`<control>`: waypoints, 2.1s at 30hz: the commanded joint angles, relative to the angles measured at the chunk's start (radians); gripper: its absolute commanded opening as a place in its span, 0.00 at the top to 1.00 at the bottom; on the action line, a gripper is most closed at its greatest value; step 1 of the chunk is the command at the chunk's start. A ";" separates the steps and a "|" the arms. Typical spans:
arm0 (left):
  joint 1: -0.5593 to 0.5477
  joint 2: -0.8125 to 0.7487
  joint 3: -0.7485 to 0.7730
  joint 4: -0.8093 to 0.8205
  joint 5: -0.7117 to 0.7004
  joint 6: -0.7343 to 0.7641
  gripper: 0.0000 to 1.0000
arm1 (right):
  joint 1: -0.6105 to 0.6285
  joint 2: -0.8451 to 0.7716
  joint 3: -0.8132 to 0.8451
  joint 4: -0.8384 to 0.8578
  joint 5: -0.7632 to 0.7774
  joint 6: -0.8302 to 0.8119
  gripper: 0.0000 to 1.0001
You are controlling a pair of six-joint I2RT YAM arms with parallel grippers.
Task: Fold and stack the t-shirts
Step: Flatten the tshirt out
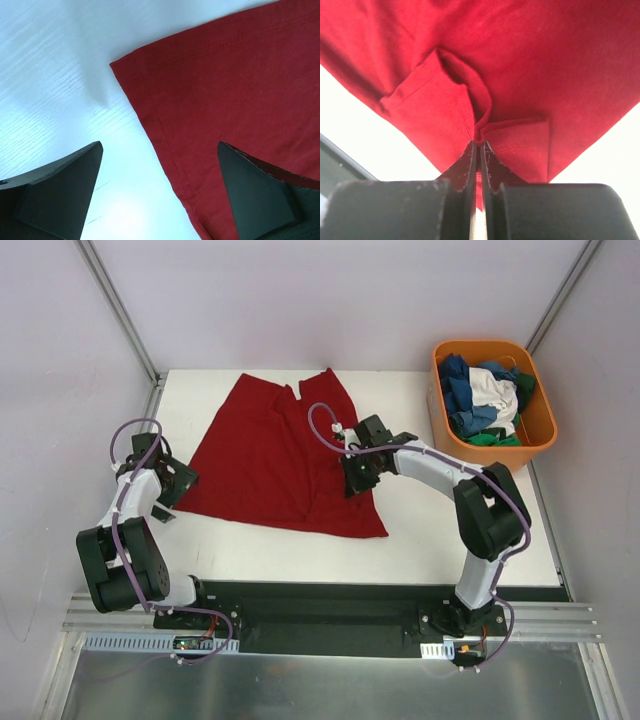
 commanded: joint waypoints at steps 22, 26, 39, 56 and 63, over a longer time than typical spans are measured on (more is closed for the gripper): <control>0.070 -0.005 -0.069 0.060 0.044 -0.063 0.26 | 0.154 -0.550 -0.551 0.000 -0.048 0.101 0.98; 0.067 0.020 -0.082 0.075 0.072 -0.060 0.36 | 0.162 -0.576 -0.557 0.016 0.006 0.152 0.99; 0.069 0.089 -0.115 0.172 0.057 -0.065 0.54 | 0.160 -0.584 -0.528 0.005 0.090 0.166 0.99; 0.067 0.016 -0.162 0.213 0.132 -0.036 1.00 | 0.151 -0.633 -0.470 -0.003 0.277 0.176 0.99; 0.008 -0.415 -0.118 0.206 0.190 -0.070 1.00 | 0.149 -0.795 -0.347 0.072 0.631 0.097 0.99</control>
